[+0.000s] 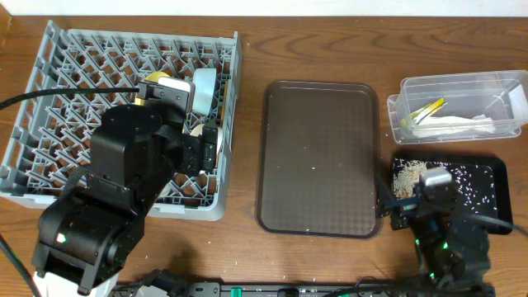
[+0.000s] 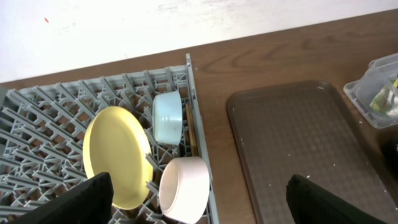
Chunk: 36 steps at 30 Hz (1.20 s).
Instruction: Sort waste into correct bins and load items into the dishwasher
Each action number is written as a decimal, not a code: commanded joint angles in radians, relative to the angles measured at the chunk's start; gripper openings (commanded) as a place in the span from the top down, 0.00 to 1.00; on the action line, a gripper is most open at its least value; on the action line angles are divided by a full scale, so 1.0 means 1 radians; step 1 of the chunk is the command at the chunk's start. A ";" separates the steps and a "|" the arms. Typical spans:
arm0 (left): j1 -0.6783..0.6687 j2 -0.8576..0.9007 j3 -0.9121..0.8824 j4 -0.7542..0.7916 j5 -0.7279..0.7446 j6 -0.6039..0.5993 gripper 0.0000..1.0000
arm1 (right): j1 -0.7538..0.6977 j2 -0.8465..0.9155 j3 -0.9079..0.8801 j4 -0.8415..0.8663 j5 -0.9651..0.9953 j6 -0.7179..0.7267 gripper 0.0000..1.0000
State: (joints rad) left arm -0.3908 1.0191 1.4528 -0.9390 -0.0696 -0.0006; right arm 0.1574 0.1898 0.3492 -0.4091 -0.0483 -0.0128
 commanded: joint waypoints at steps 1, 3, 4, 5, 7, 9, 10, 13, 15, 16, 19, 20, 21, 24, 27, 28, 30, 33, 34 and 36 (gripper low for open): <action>0.003 0.000 0.011 -0.003 0.009 -0.005 0.09 | -0.006 -0.104 -0.092 0.038 0.025 -0.019 0.01; 0.003 0.000 0.011 -0.003 0.009 -0.005 0.09 | -0.006 -0.157 -0.147 0.072 0.025 -0.018 0.01; 0.003 0.000 0.011 -0.003 0.009 -0.005 0.09 | -0.006 -0.179 -0.170 0.089 0.025 -0.019 0.01; 0.003 0.000 0.011 -0.003 0.009 -0.005 0.09 | -0.006 -0.186 -0.192 0.114 0.025 -0.018 0.01; 0.003 0.000 0.011 -0.003 0.009 -0.005 0.09 | -0.006 -0.184 -0.232 0.177 0.025 -0.019 0.01; 0.003 0.000 0.011 -0.003 0.009 -0.005 0.09 | -0.006 -0.185 -0.275 0.245 0.024 -0.018 0.01; 0.003 0.000 0.011 -0.003 0.009 -0.005 0.09 | -0.006 -0.185 -0.302 0.289 0.025 -0.019 0.01; 0.003 0.000 0.011 -0.003 0.009 -0.005 0.09 | -0.006 -0.185 -0.344 0.338 0.027 -0.018 0.01; 0.003 0.000 0.011 -0.003 0.009 -0.005 0.09 | -0.006 -0.185 -0.344 0.350 0.025 -0.019 0.01; 0.003 0.000 0.011 -0.003 0.009 -0.005 0.09 | -0.006 -0.185 -0.344 0.348 0.025 -0.019 0.01; 0.003 0.000 0.011 -0.003 0.009 -0.005 0.09 | -0.006 -0.184 -0.344 0.337 0.025 -0.019 0.01; 0.003 0.000 0.011 -0.003 0.009 -0.005 0.09 | -0.006 -0.184 -0.344 0.338 0.025 -0.019 0.00; 0.003 0.000 0.011 -0.003 0.009 -0.005 0.09 | -0.006 -0.184 -0.344 0.338 0.025 -0.019 0.01; 0.003 0.000 0.011 -0.003 0.009 -0.005 0.09 | -0.006 -0.183 -0.344 0.337 0.025 -0.019 0.01; 0.003 0.000 0.011 -0.003 0.009 -0.005 0.09 | -0.006 -0.172 -0.344 0.334 0.026 -0.019 0.01; 0.003 0.000 0.011 -0.003 0.009 -0.005 0.09 | -0.006 -0.162 -0.344 0.336 0.026 -0.019 0.01; 0.003 0.000 0.011 -0.003 0.009 -0.005 0.09 | -0.006 -0.149 -0.344 0.336 0.025 -0.019 0.01; 0.003 0.000 0.011 -0.003 0.009 -0.005 0.09 | -0.006 -0.139 -0.344 0.336 0.026 -0.019 0.01; 0.003 0.000 0.011 -0.003 0.009 -0.005 0.09 | -0.006 -0.138 -0.344 0.336 0.025 -0.019 0.01; 0.003 0.000 0.011 -0.003 0.009 -0.005 0.09 | -0.006 -0.138 -0.344 0.336 0.025 -0.019 0.01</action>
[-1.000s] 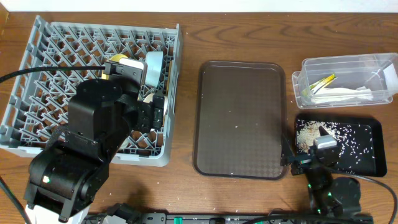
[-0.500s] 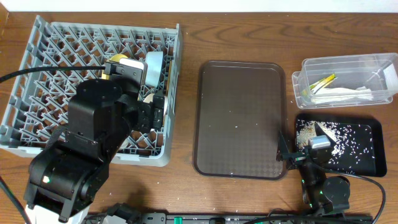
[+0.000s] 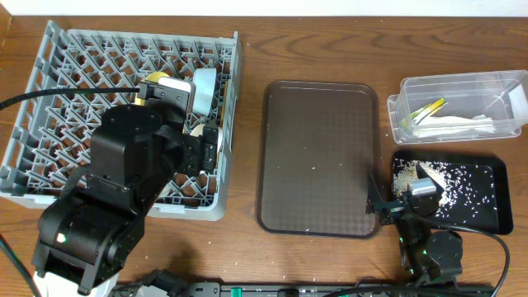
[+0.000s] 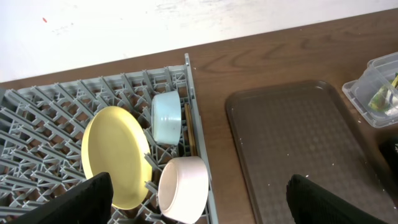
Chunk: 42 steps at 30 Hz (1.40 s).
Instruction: Sort waste into correct bins and load items into the dishwasher
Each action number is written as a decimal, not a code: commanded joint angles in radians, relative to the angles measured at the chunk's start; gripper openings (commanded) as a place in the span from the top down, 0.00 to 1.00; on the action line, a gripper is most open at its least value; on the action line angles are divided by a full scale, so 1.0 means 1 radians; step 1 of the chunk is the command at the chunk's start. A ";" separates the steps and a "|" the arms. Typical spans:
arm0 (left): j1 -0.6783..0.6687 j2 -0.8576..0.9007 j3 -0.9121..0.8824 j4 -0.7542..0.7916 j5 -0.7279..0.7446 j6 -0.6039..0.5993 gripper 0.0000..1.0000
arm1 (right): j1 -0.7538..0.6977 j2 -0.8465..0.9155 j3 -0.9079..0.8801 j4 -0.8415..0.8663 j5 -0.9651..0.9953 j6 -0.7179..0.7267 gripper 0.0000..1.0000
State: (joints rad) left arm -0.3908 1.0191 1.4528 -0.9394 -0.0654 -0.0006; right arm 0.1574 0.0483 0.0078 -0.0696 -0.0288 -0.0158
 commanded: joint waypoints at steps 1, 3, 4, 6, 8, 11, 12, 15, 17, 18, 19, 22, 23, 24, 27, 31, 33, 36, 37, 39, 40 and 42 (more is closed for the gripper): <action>0.003 0.000 0.011 -0.003 0.005 -0.005 0.09 | -0.006 0.003 -0.002 -0.003 0.006 -0.016 0.01; 0.003 0.000 0.011 -0.003 0.005 -0.005 0.09 | -0.006 0.003 -0.002 -0.003 0.006 -0.016 0.01; 0.003 0.000 0.011 -0.003 0.005 -0.005 0.09 | -0.006 0.003 -0.002 -0.003 0.006 -0.016 0.01; 0.003 0.000 0.011 -0.003 0.005 -0.005 0.09 | -0.006 0.003 -0.002 -0.003 0.006 -0.016 0.01; 0.003 0.000 0.011 -0.003 0.005 -0.005 0.09 | -0.006 0.003 -0.002 -0.003 0.006 -0.016 0.01; 0.003 0.000 0.011 -0.021 0.002 -0.005 0.09 | -0.006 0.003 -0.002 -0.003 0.006 -0.016 0.01; 0.003 0.000 0.011 -0.036 0.002 -0.005 0.09 | -0.006 0.003 -0.002 -0.003 0.006 -0.016 0.01; 0.003 0.000 0.009 -0.082 0.002 -0.005 0.09 | -0.006 0.003 -0.002 -0.003 0.006 -0.016 0.01; 0.003 0.000 0.007 -0.092 -0.011 0.008 0.09 | -0.006 0.003 -0.002 -0.003 0.006 -0.016 0.01; 0.003 0.000 0.005 -0.091 -0.034 0.010 0.09 | -0.006 0.003 -0.002 -0.003 0.006 -0.016 0.01; 0.004 -0.001 -0.002 -0.084 -0.055 0.010 0.09 | -0.006 0.003 -0.002 -0.003 0.006 -0.016 0.01; 0.029 -0.026 -0.060 0.003 -0.108 0.010 0.09 | -0.006 0.003 -0.002 -0.003 0.006 -0.016 0.01; 0.047 -0.043 -0.093 0.055 -0.106 0.010 0.09 | -0.006 0.003 -0.002 -0.003 0.006 -0.016 0.01; 0.069 -0.063 -0.129 0.110 -0.099 0.009 0.09 | -0.006 0.003 -0.002 -0.003 0.006 -0.016 0.01; 0.167 -0.145 -0.261 0.254 -0.029 0.002 0.09 | -0.006 0.003 -0.002 -0.003 0.006 -0.016 0.01; 0.280 -0.290 -0.446 0.407 0.077 0.002 0.09 | -0.006 0.003 -0.002 -0.003 0.006 -0.016 0.01; 0.308 -0.372 -0.537 0.474 0.085 0.002 0.09 | -0.006 0.003 -0.002 -0.003 0.006 -0.016 0.01; 0.326 -0.502 -0.673 0.555 0.083 0.002 0.09 | -0.006 0.003 -0.002 -0.003 0.006 -0.016 0.01; 0.332 -0.539 -0.713 0.573 0.084 0.001 0.09 | -0.006 0.003 -0.002 -0.003 0.006 -0.016 0.01; 0.344 -0.609 -0.786 0.595 0.079 -0.021 0.09 | -0.006 0.003 -0.002 -0.003 0.006 -0.016 0.01; 0.351 -0.642 -0.820 0.603 0.071 -0.042 0.09 | -0.006 0.003 -0.002 -0.003 0.006 -0.016 0.01; 0.363 -0.703 -0.890 0.626 0.029 -0.115 0.09 | -0.006 0.003 -0.002 -0.003 0.006 -0.016 0.01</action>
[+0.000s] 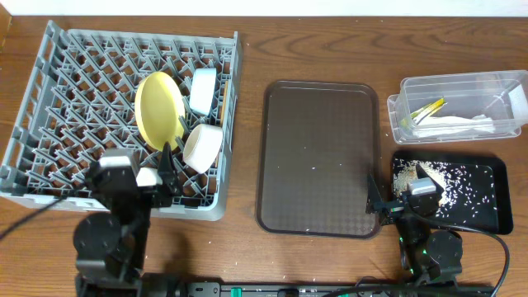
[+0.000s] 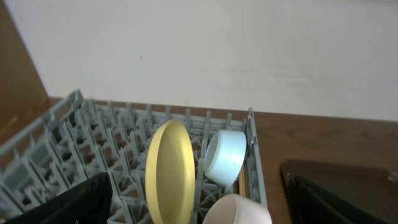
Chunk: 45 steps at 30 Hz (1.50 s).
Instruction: Sort waste into correct bins and load items into the dishwasher
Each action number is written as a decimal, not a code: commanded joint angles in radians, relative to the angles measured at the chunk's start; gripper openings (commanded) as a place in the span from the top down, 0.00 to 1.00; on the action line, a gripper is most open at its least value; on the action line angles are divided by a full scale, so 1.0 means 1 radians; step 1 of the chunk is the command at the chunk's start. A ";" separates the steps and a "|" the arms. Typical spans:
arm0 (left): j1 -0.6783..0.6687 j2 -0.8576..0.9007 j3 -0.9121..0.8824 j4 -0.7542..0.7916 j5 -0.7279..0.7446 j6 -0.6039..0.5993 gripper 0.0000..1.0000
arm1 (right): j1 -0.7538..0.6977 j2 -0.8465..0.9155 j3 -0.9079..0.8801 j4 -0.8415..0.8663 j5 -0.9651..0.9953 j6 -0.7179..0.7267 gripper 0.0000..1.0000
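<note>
The grey dish rack (image 1: 49,99) holds a yellow plate (image 1: 157,111) on edge, a light blue bowl (image 1: 204,89) and a cream bowl (image 1: 202,147). My left gripper (image 1: 167,171) sits at the rack's near edge, pulled back toward the table front. In the left wrist view the left gripper (image 2: 199,211) is open and empty, with the yellow plate (image 2: 171,171), blue bowl (image 2: 225,157) and cream bowl (image 2: 239,213) ahead of it. My right gripper (image 1: 375,200) rests low at the brown tray's near right corner, too small to read.
A bare brown tray (image 1: 320,157) lies mid-table. At the back right a clear plastic bin (image 1: 458,103) holds wrappers and white scraps. In front of it a black tray (image 1: 462,194) is strewn with rice-like crumbs.
My left arm stood over the rack, hiding most of the dishes; it is now drawn back to the table's front edge, gripper open. The right arm has not moved.
First my left gripper hung open above the racked dishes, and my right arm stood by the black tray. Then the right arm sat lower, nearer the front edge, the left unchanged. Now the left arm is withdrawn too, and all three dishes show in the rack.
</note>
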State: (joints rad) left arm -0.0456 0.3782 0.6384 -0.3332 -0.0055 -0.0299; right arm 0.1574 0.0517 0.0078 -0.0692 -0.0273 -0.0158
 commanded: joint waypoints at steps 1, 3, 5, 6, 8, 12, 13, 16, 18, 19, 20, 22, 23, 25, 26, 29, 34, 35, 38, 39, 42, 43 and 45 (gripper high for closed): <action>0.023 -0.097 -0.115 0.034 -0.046 -0.115 0.09 | -0.006 0.000 -0.002 -0.004 0.005 -0.016 0.01; 0.031 -0.151 -0.183 0.071 -0.047 -0.119 0.09 | -0.006 0.000 -0.002 -0.004 0.005 -0.016 0.01; 0.039 -0.202 -0.254 0.124 -0.047 -0.118 0.09 | -0.006 0.000 -0.002 -0.004 0.004 -0.016 0.01; 0.043 -0.226 -0.287 0.149 -0.047 -0.118 0.09 | -0.006 0.000 -0.002 -0.004 0.005 -0.016 0.01; 0.046 -0.272 -0.349 0.192 -0.047 -0.118 0.09 | -0.006 0.000 -0.002 -0.004 0.005 -0.016 0.01; 0.055 -0.360 -0.452 0.244 -0.047 -0.118 0.09 | -0.006 0.000 -0.002 -0.004 0.005 -0.016 0.01; 0.058 -0.379 -0.473 0.256 -0.046 -0.118 0.09 | -0.006 0.000 -0.002 -0.004 0.004 -0.016 0.01; 0.063 -0.377 -0.528 0.309 -0.047 -0.117 0.09 | -0.006 0.000 -0.002 -0.004 0.005 -0.016 0.01; 0.063 -0.377 -0.565 0.330 -0.048 -0.117 0.09 | -0.006 0.000 -0.002 -0.004 0.004 -0.016 0.01; 0.063 -0.377 -0.586 0.338 -0.047 -0.117 0.09 | -0.006 0.000 -0.002 -0.004 0.005 -0.016 0.01; 0.063 -0.377 -0.602 0.342 -0.047 -0.118 0.09 | -0.006 0.000 -0.002 -0.004 0.004 -0.016 0.01; 0.063 -0.377 -0.637 0.344 -0.047 -0.118 0.09 | -0.006 0.000 -0.002 -0.004 0.005 -0.016 0.01; 0.063 -0.377 -0.634 0.316 -0.048 -0.118 0.09 | -0.006 0.000 -0.002 -0.004 0.004 -0.016 0.01; 0.063 -0.377 -0.634 0.307 -0.047 -0.118 0.09 | -0.006 0.000 -0.002 -0.004 0.004 -0.016 0.01; 0.063 -0.377 -0.634 0.307 -0.047 -0.118 0.09 | -0.006 0.000 -0.002 -0.004 0.005 -0.016 0.01; 0.063 -0.377 -0.634 0.290 -0.047 -0.118 0.09 | -0.006 0.000 -0.002 -0.004 0.004 -0.016 0.01; 0.063 -0.367 -0.634 0.266 -0.047 -0.118 0.09 | -0.006 0.000 -0.002 -0.004 0.005 -0.016 0.01; 0.063 -0.365 -0.634 0.266 -0.047 -0.118 0.09 | -0.006 0.000 -0.002 -0.004 0.004 -0.016 0.01; 0.063 -0.360 -0.634 0.266 -0.047 -0.118 0.09 | -0.006 0.000 -0.002 -0.004 0.004 -0.016 0.01; 0.063 -0.359 -0.634 0.266 -0.047 -0.118 0.09 | -0.006 0.000 -0.002 -0.004 0.005 -0.016 0.01; 0.063 -0.359 -0.634 0.266 -0.047 -0.118 0.09 | -0.006 0.000 -0.002 -0.004 0.005 -0.016 0.01; 0.063 -0.359 -0.634 0.266 -0.047 -0.118 0.09 | -0.006 0.000 -0.002 -0.004 0.005 -0.016 0.01; 0.063 -0.359 -0.634 0.266 -0.047 -0.118 0.09 | -0.006 0.000 -0.002 -0.004 0.004 -0.016 0.01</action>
